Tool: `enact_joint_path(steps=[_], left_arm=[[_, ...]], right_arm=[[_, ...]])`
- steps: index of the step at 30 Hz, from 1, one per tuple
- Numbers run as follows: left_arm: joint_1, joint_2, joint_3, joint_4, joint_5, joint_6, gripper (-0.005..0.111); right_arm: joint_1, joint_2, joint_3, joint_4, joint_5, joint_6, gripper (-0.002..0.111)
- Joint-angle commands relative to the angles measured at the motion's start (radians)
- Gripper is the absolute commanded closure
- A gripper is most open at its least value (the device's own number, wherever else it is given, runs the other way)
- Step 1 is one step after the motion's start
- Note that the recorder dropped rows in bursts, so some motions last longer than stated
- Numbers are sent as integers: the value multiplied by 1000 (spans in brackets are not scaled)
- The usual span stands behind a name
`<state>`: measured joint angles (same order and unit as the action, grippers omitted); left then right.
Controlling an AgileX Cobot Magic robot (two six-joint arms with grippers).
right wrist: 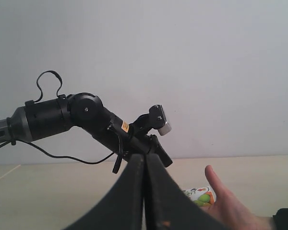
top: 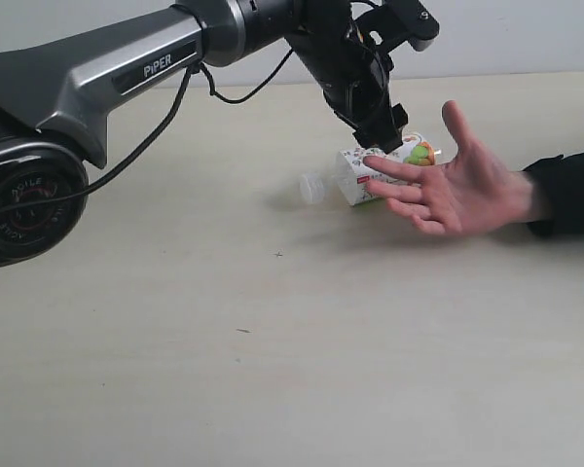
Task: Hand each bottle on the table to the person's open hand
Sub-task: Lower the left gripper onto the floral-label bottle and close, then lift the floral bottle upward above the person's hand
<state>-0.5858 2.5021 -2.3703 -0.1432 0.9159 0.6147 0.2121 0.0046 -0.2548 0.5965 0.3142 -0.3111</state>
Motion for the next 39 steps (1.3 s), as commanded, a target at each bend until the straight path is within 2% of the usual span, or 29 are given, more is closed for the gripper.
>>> enact_joint_path(steps=[1, 8, 14, 21, 39], left_arm=[[-1, 1, -8, 1, 4, -56, 34], [7, 27, -8, 40, 80, -57, 34], [9, 30, -8, 89, 84, -58, 34], [9, 75, -8, 91, 131, -37, 34], [8, 76, 25, 78, 146, 32, 34]], right_arm=[[-3, -5, 5, 3, -3, -2, 108], [-3, -5, 5, 3, -3, -2, 108], [-3, -5, 5, 3, -3, -2, 108], [-3, -5, 5, 3, -3, -2, 108], [-3, -5, 5, 3, -3, -2, 108]])
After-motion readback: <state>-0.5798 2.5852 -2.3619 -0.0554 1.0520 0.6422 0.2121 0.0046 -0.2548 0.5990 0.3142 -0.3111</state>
